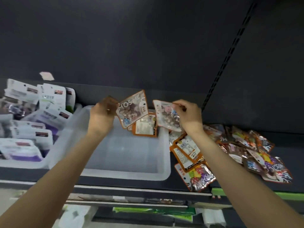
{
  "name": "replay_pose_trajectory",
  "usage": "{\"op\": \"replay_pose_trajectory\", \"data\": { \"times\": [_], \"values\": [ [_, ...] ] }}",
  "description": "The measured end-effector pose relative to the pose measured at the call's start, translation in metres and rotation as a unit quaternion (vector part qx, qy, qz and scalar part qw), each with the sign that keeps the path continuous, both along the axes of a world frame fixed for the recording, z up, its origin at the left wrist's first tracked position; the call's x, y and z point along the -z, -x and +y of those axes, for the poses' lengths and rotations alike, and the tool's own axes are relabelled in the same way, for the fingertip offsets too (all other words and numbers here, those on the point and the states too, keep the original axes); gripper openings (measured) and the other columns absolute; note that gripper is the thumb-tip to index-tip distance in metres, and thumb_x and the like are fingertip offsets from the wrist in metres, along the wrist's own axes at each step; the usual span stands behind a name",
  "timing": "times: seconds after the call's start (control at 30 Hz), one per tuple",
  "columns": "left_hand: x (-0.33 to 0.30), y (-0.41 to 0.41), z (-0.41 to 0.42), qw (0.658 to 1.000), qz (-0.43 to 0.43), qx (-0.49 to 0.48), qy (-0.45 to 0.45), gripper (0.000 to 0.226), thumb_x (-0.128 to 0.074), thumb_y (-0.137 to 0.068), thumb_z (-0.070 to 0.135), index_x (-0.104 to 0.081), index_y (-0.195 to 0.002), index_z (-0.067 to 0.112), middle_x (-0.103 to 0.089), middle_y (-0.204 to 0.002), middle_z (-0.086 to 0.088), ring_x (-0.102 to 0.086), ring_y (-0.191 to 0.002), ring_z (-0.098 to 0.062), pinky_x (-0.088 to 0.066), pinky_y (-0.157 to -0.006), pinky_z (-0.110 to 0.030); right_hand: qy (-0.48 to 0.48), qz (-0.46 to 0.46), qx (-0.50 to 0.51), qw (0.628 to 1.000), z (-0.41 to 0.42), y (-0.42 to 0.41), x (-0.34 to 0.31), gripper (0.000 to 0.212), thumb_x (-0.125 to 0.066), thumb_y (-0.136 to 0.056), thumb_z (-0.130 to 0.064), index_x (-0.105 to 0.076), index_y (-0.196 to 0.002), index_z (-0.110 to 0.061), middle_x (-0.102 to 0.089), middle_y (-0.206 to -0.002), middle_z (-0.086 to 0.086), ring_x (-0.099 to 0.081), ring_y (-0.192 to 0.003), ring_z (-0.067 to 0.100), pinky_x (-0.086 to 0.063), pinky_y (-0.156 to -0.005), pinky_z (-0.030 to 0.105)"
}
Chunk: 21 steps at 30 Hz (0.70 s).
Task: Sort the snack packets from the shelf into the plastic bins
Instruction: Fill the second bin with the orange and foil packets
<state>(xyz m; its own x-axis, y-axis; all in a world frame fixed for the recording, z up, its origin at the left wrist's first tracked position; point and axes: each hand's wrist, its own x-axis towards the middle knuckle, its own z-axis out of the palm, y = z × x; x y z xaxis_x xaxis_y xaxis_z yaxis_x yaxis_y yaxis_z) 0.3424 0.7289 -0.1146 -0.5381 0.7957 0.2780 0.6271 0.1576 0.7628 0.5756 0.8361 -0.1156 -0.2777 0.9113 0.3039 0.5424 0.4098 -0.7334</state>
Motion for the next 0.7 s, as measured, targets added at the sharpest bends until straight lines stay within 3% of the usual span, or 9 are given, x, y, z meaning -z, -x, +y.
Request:
{"op": "replay_pose_trajectory", "data": {
  "times": [0.1, 0.17, 0.23, 0.3, 0.37, 0.47, 0.57, 0.7],
  "values": [
    [0.000, 0.032, -0.006, 0.999, 0.025, -0.016, 0.021, 0.014, -0.054, -0.087, 0.004, -0.060, -0.085, 0.016, -0.066, -0.081, -0.004, -0.067, -0.079, -0.030, -0.054, -0.069, -0.042, -0.005, -0.028, -0.012, 1.000, -0.008, 0.045, 0.004, 0.017, -0.059, -0.092, -0.019, -0.072, -0.101, -0.011, -0.071, -0.101, 0.002, -0.064, -0.092, 0.015, -0.045, -0.077, 0.024],
    [0.001, 0.045, -0.009, 0.996, 0.057, -0.030, 0.054, 0.013, -0.053, -0.087, 0.002, -0.062, -0.091, 0.011, -0.067, -0.087, -0.009, -0.064, -0.082, -0.033, -0.048, -0.067, -0.034, 0.024, -0.099, -0.013, 0.995, -0.012, 0.069, 0.017, 0.017, -0.059, -0.092, -0.023, -0.072, -0.101, -0.017, -0.071, -0.103, 0.000, -0.064, -0.096, 0.019, -0.046, -0.077, 0.028],
    [-0.001, 0.054, -0.015, 0.995, 0.066, -0.033, 0.070, 0.012, -0.051, -0.087, 0.009, -0.062, -0.093, 0.011, -0.069, -0.090, -0.012, -0.060, -0.082, -0.033, -0.042, -0.064, -0.031, 0.068, -0.156, -0.006, 0.985, -0.012, 0.086, 0.038, 0.018, -0.058, -0.093, -0.025, -0.073, -0.102, -0.020, -0.070, -0.108, -0.001, -0.063, -0.101, 0.019, -0.044, -0.078, 0.025],
    [-0.002, 0.059, -0.020, 0.995, 0.069, -0.009, 0.071, 0.020, -0.045, -0.082, 0.023, -0.061, -0.090, 0.013, -0.068, -0.084, -0.012, -0.056, -0.074, -0.031, -0.040, -0.062, -0.031, 0.109, -0.185, 0.000, 0.977, -0.007, 0.096, 0.059, 0.018, -0.056, -0.093, -0.019, -0.073, -0.102, -0.019, -0.069, -0.111, 0.001, -0.063, -0.101, 0.020, -0.046, -0.080, 0.025],
    [-0.001, 0.061, -0.024, 0.993, 0.079, 0.003, 0.088, 0.020, -0.045, -0.089, 0.023, -0.062, -0.093, 0.013, -0.060, -0.076, -0.011, -0.047, -0.068, -0.026, -0.039, -0.061, -0.032, 0.124, -0.211, 0.014, 0.970, -0.004, 0.100, 0.071, 0.024, -0.052, -0.094, -0.010, -0.071, -0.103, -0.019, -0.068, -0.113, 0.002, -0.063, -0.099, 0.020, -0.048, -0.085, 0.026],
    [0.006, 0.065, -0.027, 0.993, 0.076, 0.011, 0.085, 0.016, -0.047, -0.094, 0.013, -0.062, -0.095, 0.011, -0.057, -0.077, -0.014, -0.049, -0.066, -0.029, -0.048, -0.065, -0.040, 0.101, -0.196, 0.054, 0.974, 0.002, 0.100, 0.074, 0.029, -0.047, -0.094, -0.006, -0.071, -0.107, -0.015, -0.068, -0.114, 0.005, -0.063, -0.102, 0.021, -0.045, -0.087, 0.024],
    [0.019, 0.075, -0.025, 0.994, 0.044, 0.059, 0.086, 0.012, -0.050, -0.093, 0.006, -0.061, -0.094, 0.011, -0.062, -0.079, -0.011, -0.058, -0.068, -0.030, -0.049, -0.065, -0.036, 0.095, -0.171, 0.063, 0.979, 0.005, 0.098, 0.073, 0.025, -0.050, -0.093, -0.004, -0.070, -0.107, -0.008, -0.067, -0.114, 0.007, -0.061, -0.105, 0.022, -0.039, -0.085, 0.019],
    [0.041, 0.063, -0.010, 0.988, -0.020, 0.117, 0.104, 0.015, -0.052, -0.090, 0.005, -0.058, -0.083, 0.017, -0.066, -0.074, -0.018, -0.062, -0.072, -0.035, -0.053, -0.066, -0.040, 0.083, -0.155, 0.061, 0.983, -0.002, 0.089, 0.074, 0.028, -0.056, -0.090, -0.002, -0.064, -0.116, -0.007, -0.059, -0.123, 0.012, -0.056, -0.113, 0.026, -0.039, -0.093, 0.024]
  ]
}}
